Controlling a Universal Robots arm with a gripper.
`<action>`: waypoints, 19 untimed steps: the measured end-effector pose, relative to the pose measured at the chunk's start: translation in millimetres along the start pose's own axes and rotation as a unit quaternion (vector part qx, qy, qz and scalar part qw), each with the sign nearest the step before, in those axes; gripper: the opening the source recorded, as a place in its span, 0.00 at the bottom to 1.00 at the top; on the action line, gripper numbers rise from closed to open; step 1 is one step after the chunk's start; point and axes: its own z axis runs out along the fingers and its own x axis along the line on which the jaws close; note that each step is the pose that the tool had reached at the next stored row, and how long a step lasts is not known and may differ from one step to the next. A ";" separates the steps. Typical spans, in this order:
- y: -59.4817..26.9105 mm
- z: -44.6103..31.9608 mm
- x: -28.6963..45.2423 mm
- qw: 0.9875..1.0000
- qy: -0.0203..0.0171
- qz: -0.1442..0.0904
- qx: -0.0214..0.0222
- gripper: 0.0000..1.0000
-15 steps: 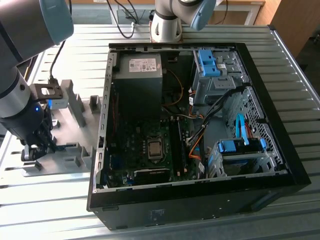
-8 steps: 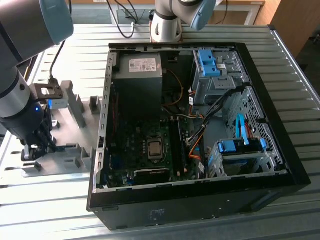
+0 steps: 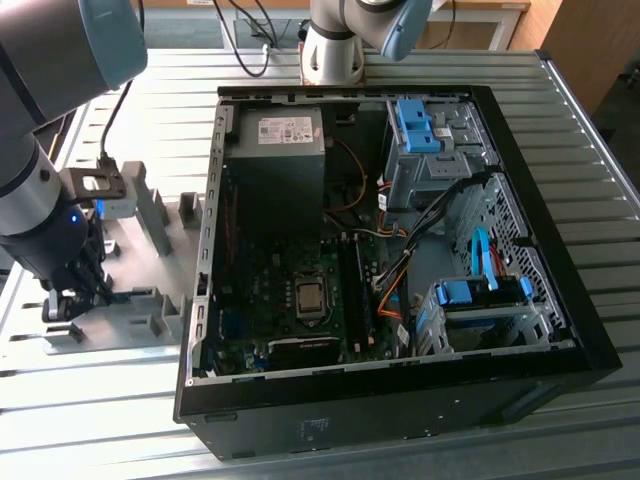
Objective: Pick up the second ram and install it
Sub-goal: 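Pick up the second ram and move it above second insertion slot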
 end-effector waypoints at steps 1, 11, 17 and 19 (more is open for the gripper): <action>0.0 0.0 0.0 1.000 0.000 0.003 0.000 0.14; 0.1 -0.1 0.1 1.000 0.001 -0.018 -0.001 0.14; 0.1 -0.1 0.1 1.000 0.001 -0.020 -0.001 0.14; 0.1 -0.9 0.0 1.000 0.001 -0.020 -0.001 0.14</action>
